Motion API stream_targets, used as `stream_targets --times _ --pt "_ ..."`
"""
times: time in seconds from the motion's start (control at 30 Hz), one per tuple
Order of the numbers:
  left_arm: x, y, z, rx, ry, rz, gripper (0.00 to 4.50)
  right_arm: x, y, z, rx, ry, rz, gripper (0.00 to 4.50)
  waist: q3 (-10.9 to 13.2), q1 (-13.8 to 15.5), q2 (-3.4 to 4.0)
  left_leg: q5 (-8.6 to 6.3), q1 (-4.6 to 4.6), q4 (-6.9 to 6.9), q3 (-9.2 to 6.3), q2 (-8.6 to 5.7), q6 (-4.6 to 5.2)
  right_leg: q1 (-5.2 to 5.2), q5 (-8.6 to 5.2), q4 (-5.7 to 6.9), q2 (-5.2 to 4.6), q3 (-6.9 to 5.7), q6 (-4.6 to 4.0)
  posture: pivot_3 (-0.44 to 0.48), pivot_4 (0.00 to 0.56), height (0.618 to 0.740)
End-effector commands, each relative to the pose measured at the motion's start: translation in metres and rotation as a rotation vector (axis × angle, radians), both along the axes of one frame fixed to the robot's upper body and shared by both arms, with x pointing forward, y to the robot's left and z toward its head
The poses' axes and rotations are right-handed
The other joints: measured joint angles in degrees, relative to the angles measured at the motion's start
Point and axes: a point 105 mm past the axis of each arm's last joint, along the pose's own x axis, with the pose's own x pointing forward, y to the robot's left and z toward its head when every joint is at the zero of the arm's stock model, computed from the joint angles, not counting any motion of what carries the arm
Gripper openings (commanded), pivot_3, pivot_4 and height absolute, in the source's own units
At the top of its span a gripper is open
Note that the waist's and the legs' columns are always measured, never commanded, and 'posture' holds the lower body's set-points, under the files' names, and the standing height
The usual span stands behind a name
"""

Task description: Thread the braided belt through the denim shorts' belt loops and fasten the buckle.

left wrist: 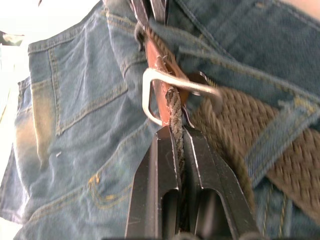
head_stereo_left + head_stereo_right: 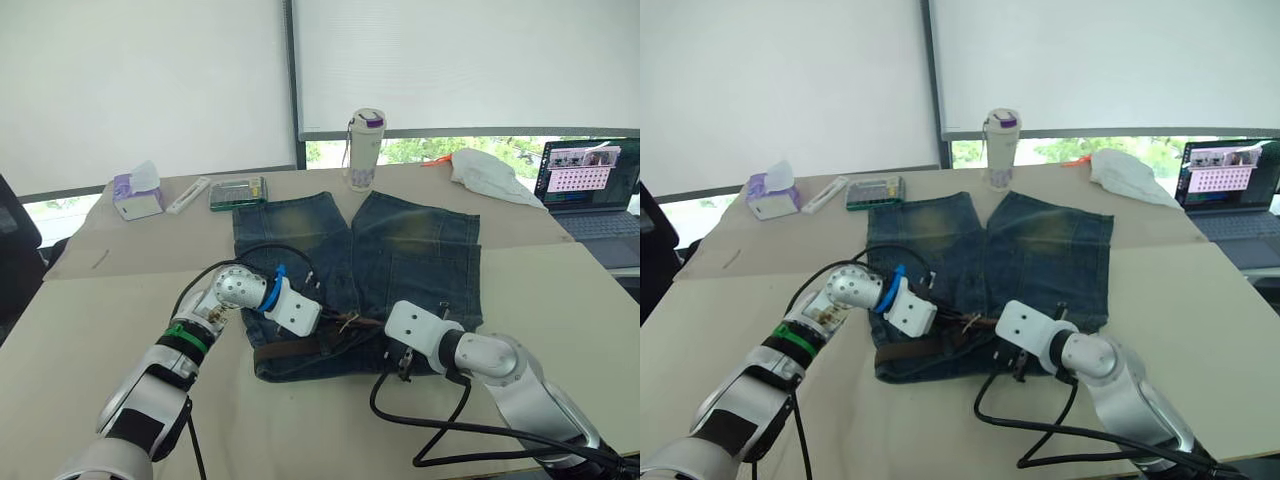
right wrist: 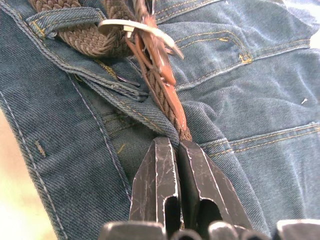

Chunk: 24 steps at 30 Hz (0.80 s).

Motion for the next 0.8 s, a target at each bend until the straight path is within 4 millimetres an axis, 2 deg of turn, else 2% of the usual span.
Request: stream_targets --times 0.03,0.17,0.23,0.3,0.4,0.57,0.8 --pt "-0.001 -0.009 0.008 -0.070 0.023 0.012 0.00 -0.002 0.006 0.016 0.035 -0.054 0.019 0.04 0.0 0.0 0.00 0.00 0.00 0.00 0.00 0.00 0.00 0.00 0.00 0.01 0.00 0.00 0.00 0.000 0.150 0.740" --pt "-0.004 -0.015 0.004 -0.136 0.105 0.070 0.00 -0.004 0.008 0.014 0.062 -0.039 0.008 0.04 0.0 -0.2 0.01 0.00 0.01 -0.01 0.00 0.00 0.00 -0.01 0.00 0.03 0.00 0.01 0.00 0.000 0.150 0.740" --pt "-0.005 -0.018 0.001 -0.168 0.156 0.104 0.00 -0.012 0.013 0.014 0.098 -0.003 0.040 0.04 0.0 -0.1 0.01 0.00 0.01 -0.01 -0.01 0.00 0.00 -0.01 0.00 0.03 0.00 0.00 0.00 0.000 0.150 0.740" --pt "-0.007 -0.019 -0.002 -0.173 0.173 0.112 0.00 -0.020 0.015 0.021 0.140 0.010 0.068 0.77 0.0 -0.1 0.01 0.00 0.00 0.00 -0.01 0.00 0.00 0.00 0.00 0.02 0.00 0.00 0.00 0.000 0.150 0.740" --pt "-0.007 -0.020 -0.001 -0.188 0.192 0.130 0.00 -0.021 0.007 0.036 0.160 -0.033 0.044 1.76 0.0 0.1 0.01 0.00 0.01 0.01 -0.03 0.00 0.00 0.02 0.00 0.02 0.00 -0.01 0.00 0.000 0.150 0.740" --pt "-0.006 -0.023 0.001 -0.206 0.208 0.146 0.00 -0.018 0.000 0.043 0.138 -0.059 0.030 1.76 0.0 0.2 0.00 0.00 0.02 0.03 -0.02 -0.02 0.01 0.06 0.00 0.00 0.00 -0.02 0.00 0.000 0.150 0.740" --pt "-0.007 -0.026 0.007 -0.224 0.224 0.145 0.00 -0.002 0.006 0.029 0.056 -0.068 0.038 1.76 0.0 0.2 -0.01 0.00 0.01 0.02 0.00 -0.02 0.01 0.04 0.00 0.00 -0.03 0.00 0.00 0.000 0.150 0.740"
